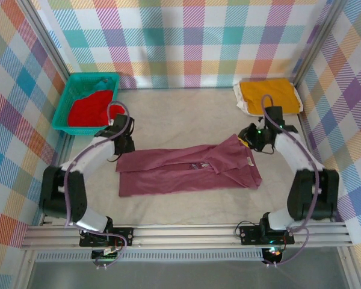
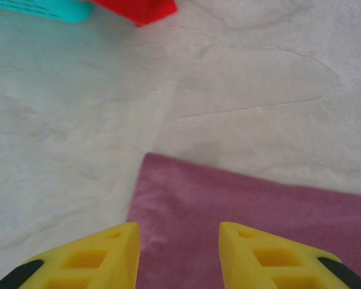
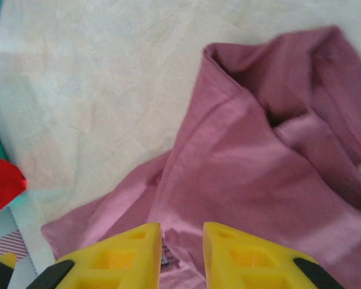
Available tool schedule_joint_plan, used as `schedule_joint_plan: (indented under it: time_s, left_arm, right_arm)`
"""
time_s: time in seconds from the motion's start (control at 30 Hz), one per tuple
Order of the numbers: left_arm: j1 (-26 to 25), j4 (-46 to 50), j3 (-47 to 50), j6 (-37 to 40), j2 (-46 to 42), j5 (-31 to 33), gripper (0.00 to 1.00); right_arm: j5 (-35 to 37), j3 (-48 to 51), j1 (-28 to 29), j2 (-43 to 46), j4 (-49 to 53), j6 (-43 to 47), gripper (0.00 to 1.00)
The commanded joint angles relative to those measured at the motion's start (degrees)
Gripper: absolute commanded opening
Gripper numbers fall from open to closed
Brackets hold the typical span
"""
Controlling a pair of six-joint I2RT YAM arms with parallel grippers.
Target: Fold and stack the t-shirts
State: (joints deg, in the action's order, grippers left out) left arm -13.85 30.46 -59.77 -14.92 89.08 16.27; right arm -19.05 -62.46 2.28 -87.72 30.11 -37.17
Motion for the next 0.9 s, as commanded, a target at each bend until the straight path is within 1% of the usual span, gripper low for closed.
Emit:
schedule_joint_plan:
  time_s: [0.0, 0.07, 0.1, 0.23, 0.33, 0.37, 0.4, 0.43, 0.5, 0.57, 0.67, 0.73, 0.8, 0.87]
  left_arm:
    - [-0.70, -1.84, -2.63, 0.56, 5.48, -3.98, 0.38]
    - [-1.12, -2.62, -3.16, 0.00, 7.07, -4.65, 0.38]
    - [-1.50, -2.84, -3.33, -0.06, 7.52, -4.76, 0.38]
    - [-2.59, -1.51, -3.97, 0.15, 8.20, -4.31, 0.40]
    - [-2.27, 1.34, -3.92, -1.31, 7.99, -1.13, 0.41]
    - [-1.71, 1.76, -3.38, -2.16, 7.40, -0.65, 0.43]
    - [-0.91, 1.32, -2.38, -3.04, 6.58, -0.90, 0.50]
    - [0.12, 0.54, -1.37, -3.68, 5.83, -1.62, 0.55]
    - [3.03, -1.51, 0.43, -5.02, 5.06, -5.59, 0.57]
    - [4.96, -1.61, 0.69, -5.88, 5.51, -7.12, 0.58]
    - [6.73, -1.41, 0.66, -6.18, 7.01, -9.00, 0.59]
    - [7.73, -1.40, 1.16, -6.57, 7.74, -10.01, 0.59]
    - [8.61, -2.45, 2.51, -7.38, 7.44, -11.53, 0.59]
    - [9.22, -3.68, 4.21, -8.06, 6.74, -13.17, 0.59]
  right_arm:
    - [1.19, -4.17, 1.91, -5.66, 0.91, 5.23, 0.28]
    - [2.51, -6.04, 1.91, -8.99, 0.23, 6.15, 0.31]
    - [4.15, -7.94, 1.90, -11.08, 1.11, 6.93, 0.32]
    - [6.70, -15.06, 1.78, -18.98, 5.34, 9.96, 0.35]
    - [8.54, -16.12, 1.43, -21.45, 4.22, 10.14, 0.38]
    - [7.63, -16.95, 1.50, -22.63, 4.17, 10.63, 0.39]
    - [6.58, -18.22, 1.41, -24.13, 4.59, 11.01, 0.40]
    - [6.07, -19.59, 1.43, -25.53, 5.55, 11.31, 0.41]
    - [5.16, -21.17, 1.42, -27.67, 5.48, 11.62, 0.41]
    - [4.48, -21.55, 1.36, -28.80, 4.52, 11.59, 0.42]
    - [0.84, -22.06, 1.52, -30.26, 2.83, 11.51, 0.40]
    - [0.19, -22.07, 1.38, -30.80, 2.61, 11.42, 0.35]
    - [-1.03, -21.49, 1.27, -30.56, 1.84, 11.22, 0.29]
    - [-2.25, -20.37, 1.04, -29.76, 0.39, 10.28, 0.17]
